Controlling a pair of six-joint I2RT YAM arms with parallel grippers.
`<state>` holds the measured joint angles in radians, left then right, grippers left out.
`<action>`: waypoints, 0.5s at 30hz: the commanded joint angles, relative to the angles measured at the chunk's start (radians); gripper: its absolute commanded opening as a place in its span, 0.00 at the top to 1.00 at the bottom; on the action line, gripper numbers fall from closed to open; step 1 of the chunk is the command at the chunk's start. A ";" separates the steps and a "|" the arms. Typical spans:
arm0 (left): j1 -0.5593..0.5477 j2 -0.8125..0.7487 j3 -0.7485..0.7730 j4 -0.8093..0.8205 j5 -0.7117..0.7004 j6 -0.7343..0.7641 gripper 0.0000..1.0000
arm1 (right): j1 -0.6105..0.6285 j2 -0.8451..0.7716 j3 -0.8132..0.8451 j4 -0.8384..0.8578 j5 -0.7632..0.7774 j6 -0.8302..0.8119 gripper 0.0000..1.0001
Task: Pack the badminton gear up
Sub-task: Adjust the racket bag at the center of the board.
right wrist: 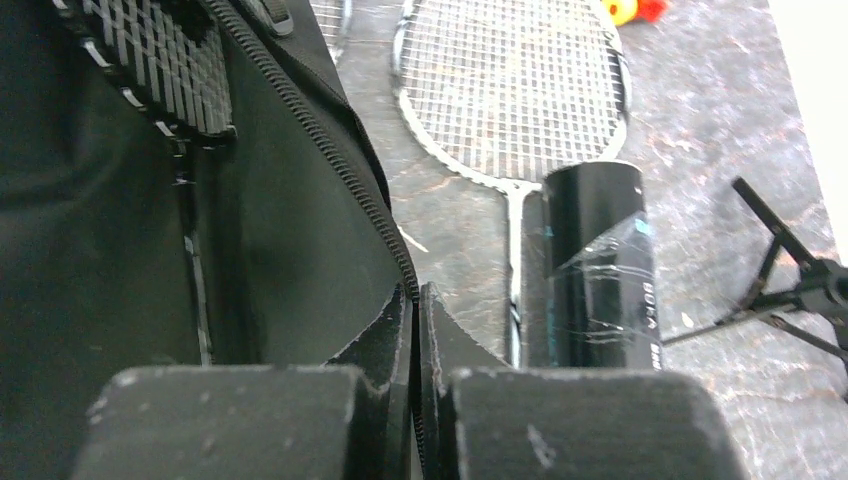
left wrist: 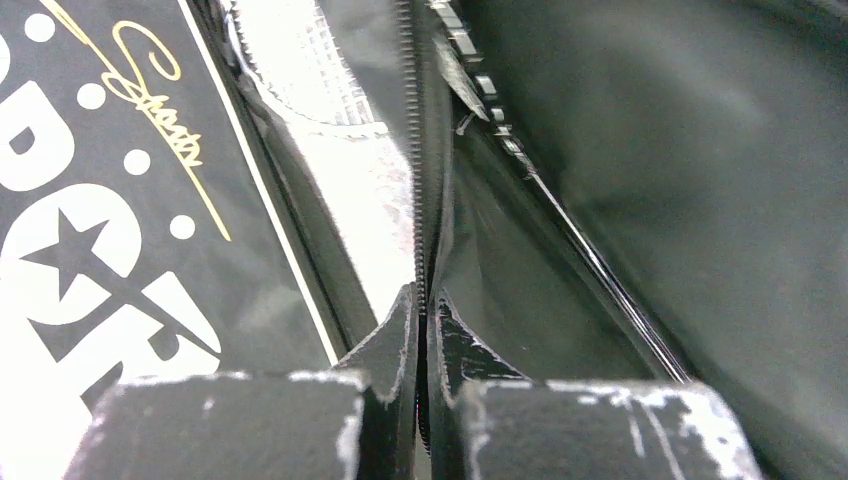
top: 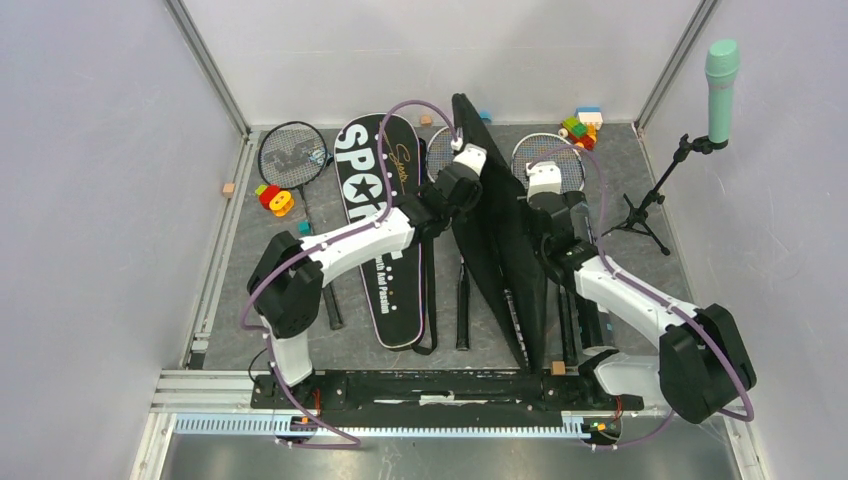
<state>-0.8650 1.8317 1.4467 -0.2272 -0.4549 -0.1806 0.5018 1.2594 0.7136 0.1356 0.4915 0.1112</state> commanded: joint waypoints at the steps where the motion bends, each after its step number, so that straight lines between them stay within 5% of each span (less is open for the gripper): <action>1: 0.087 0.014 0.094 -0.037 0.022 0.126 0.98 | -0.068 -0.012 0.049 -0.087 0.081 0.039 1.00; 9: 0.156 0.065 0.166 -0.081 0.188 0.178 0.71 | -0.109 -0.018 -0.032 -0.038 -0.211 0.106 1.00; 10: 0.156 0.066 0.151 -0.071 0.219 0.167 0.59 | -0.110 -0.016 -0.047 -0.012 -0.277 0.111 1.00; 13: 0.156 0.062 0.115 -0.050 0.309 0.135 0.44 | -0.109 -0.006 -0.070 0.044 -0.357 0.141 1.00; 15: 0.156 0.049 0.098 -0.055 0.319 0.113 0.15 | -0.109 -0.005 -0.077 0.049 -0.346 0.163 1.00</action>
<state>-0.7074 1.8980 1.5703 -0.3027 -0.2325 -0.0574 0.3969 1.2594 0.6559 0.1188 0.2436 0.2211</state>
